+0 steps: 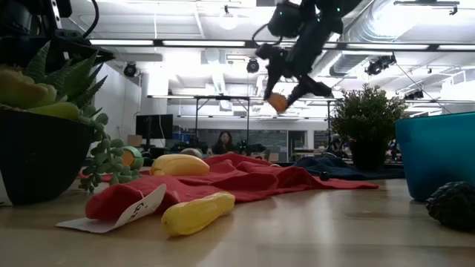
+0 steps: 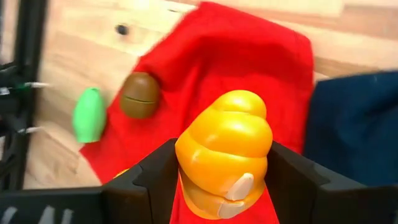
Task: Pick and placing Produce into tupperware
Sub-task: Put the croissant into the blue bin
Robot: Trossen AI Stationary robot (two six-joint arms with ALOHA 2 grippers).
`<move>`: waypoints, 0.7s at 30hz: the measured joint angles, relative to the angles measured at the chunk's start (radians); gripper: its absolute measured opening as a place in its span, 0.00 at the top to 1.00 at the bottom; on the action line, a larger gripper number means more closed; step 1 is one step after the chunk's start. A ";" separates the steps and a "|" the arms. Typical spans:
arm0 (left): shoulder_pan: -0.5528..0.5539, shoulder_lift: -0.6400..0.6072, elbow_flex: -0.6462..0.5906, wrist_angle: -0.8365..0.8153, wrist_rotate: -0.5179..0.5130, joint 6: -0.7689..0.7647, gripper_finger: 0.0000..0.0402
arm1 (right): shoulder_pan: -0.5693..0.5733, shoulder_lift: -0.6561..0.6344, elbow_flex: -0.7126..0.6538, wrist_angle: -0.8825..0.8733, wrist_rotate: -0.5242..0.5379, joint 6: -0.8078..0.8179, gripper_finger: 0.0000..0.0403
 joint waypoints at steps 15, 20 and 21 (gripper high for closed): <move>0.000 0.000 0.000 0.002 0.008 0.000 1.00 | 0.036 -0.001 0.297 -0.284 -0.014 -0.211 0.53; 0.000 0.000 0.000 0.002 0.008 -0.003 1.00 | 0.037 -0.001 0.397 -0.376 0.011 -0.270 0.53; 0.000 0.000 0.000 0.002 0.008 -0.003 1.00 | 0.037 -0.001 0.418 -0.403 0.018 -0.284 0.53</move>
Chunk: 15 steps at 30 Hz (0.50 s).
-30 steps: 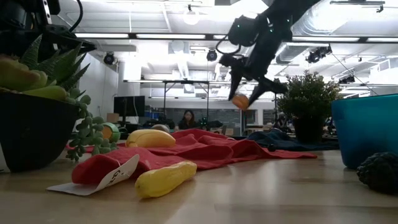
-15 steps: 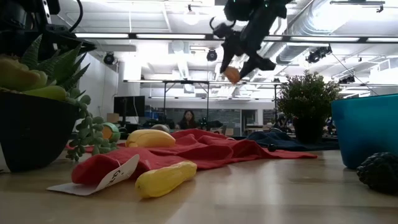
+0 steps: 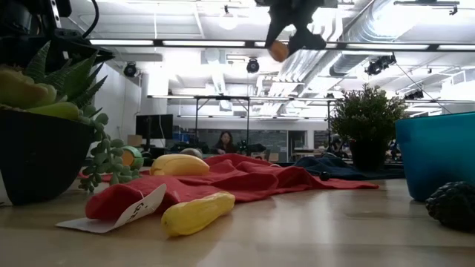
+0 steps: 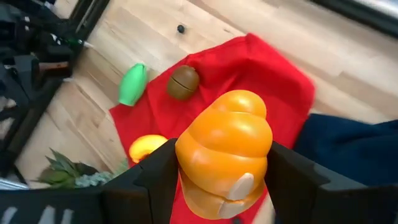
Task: Pick and placing Produce into tupperware
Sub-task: Put the croissant into the blue bin
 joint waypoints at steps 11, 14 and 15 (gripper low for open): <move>0.000 0.000 0.000 -0.001 -0.009 0.000 1.00 | 0.000 -0.006 0.187 -0.349 0.114 -0.126 0.53; 0.000 0.000 0.000 -0.001 -0.009 0.000 1.00 | 0.000 -0.037 0.197 -0.370 0.127 -0.132 0.53; 0.000 0.000 0.000 -0.001 -0.010 -0.001 1.00 | 0.000 -0.051 0.196 -0.369 0.128 -0.132 0.53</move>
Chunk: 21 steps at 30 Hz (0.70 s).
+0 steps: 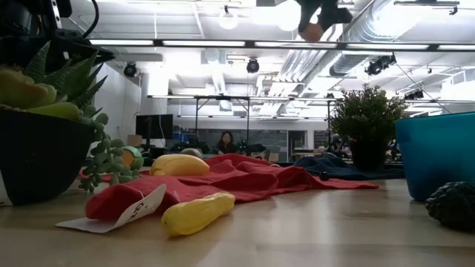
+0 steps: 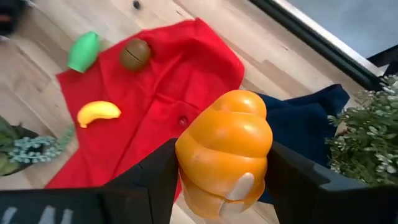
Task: Pick and placing Produce into tupperware
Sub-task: Put the croissant into the blue bin
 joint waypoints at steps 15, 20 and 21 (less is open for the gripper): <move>0.000 0.000 0.000 0.000 0.000 -0.001 1.00 | 0.000 -0.267 -0.002 0.002 0.001 -0.018 0.53; 0.000 0.000 0.000 0.000 0.000 0.000 1.00 | 0.000 -0.345 -0.002 0.003 0.000 -0.023 0.53; 0.000 0.000 0.000 0.000 0.000 0.000 1.00 | 0.000 -0.359 -0.002 0.003 0.000 -0.028 0.53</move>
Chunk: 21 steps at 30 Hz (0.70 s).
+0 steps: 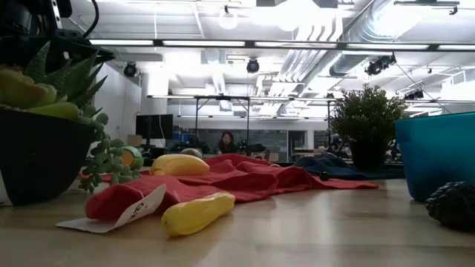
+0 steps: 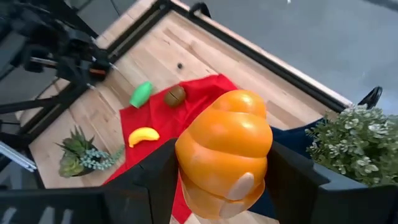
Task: Pick and placing Produce into tupperware
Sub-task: Put the croissant into the blue bin
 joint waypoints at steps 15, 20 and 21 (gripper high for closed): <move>0.000 0.000 0.000 0.000 0.000 0.000 1.00 | 0.000 -0.162 -0.001 -0.016 -0.004 -0.103 0.53; 0.000 0.000 0.000 0.000 0.000 0.000 1.00 | 0.000 -0.189 -0.001 -0.025 -0.019 -0.114 0.53; 0.000 0.000 0.000 0.000 0.000 0.000 1.00 | 0.000 -0.191 -0.001 -0.025 -0.030 -0.120 0.53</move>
